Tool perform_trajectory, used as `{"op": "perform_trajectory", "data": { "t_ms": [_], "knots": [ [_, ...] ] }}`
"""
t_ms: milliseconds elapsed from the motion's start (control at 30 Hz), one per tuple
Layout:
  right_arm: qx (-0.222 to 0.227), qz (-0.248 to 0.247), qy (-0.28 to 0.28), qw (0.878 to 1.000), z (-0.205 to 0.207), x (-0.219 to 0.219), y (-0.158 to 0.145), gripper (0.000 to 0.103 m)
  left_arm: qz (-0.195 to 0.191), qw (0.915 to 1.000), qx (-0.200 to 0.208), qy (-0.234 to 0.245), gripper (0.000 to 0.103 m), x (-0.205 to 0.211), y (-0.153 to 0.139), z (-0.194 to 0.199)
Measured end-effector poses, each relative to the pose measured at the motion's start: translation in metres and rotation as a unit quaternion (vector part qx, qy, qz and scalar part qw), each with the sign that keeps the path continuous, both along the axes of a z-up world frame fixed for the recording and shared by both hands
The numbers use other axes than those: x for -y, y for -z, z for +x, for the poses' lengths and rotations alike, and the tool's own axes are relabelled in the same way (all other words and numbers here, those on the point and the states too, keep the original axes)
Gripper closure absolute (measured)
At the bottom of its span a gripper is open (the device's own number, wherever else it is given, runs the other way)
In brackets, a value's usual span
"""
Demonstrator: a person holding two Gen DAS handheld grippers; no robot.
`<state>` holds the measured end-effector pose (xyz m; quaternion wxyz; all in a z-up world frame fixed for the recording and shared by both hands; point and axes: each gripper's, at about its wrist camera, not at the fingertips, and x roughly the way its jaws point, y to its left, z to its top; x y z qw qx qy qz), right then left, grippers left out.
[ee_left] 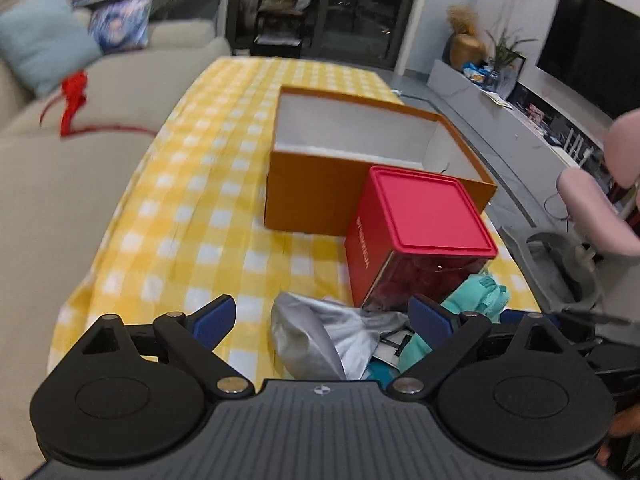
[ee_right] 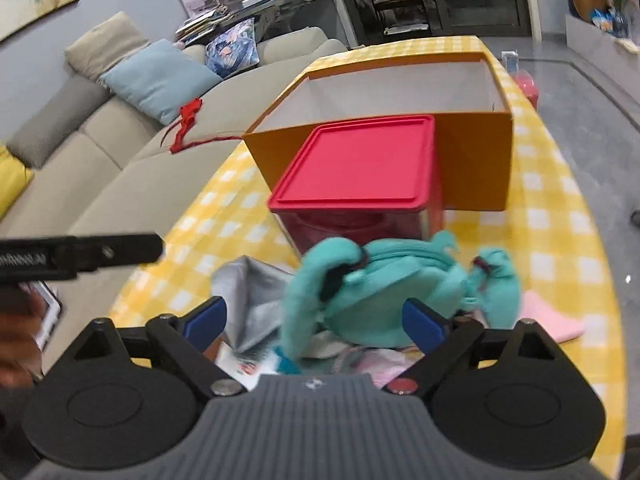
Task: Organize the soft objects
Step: 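Move both tools back over the pile of soft items, then grasp the teal plush bag with the right gripper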
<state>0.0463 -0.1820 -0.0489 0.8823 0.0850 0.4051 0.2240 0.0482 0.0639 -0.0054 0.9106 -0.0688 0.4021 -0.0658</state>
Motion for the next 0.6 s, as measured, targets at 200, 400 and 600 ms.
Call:
{"op": "perform_trajectory", "data": {
  "t_ms": [200,400,600],
  "knots": [
    [-0.005,0.000,0.043,0.999,0.007,-0.023,0.001,0.017,-0.026,0.9994,-0.004,-0.023,0.000,-0.019,0.003,0.003],
    [-0.060,-0.018,0.149,0.987,0.015,-0.033,0.011,0.020,-0.062,0.9974,-0.012,-0.034,0.000,-0.029,0.004,0.003],
    [-0.133,-0.050,0.224,0.964,0.027,-0.050,0.025,0.021,-0.061,0.9971,-0.029,-0.035,0.000,-0.028,0.006,0.004]
  ]
}}
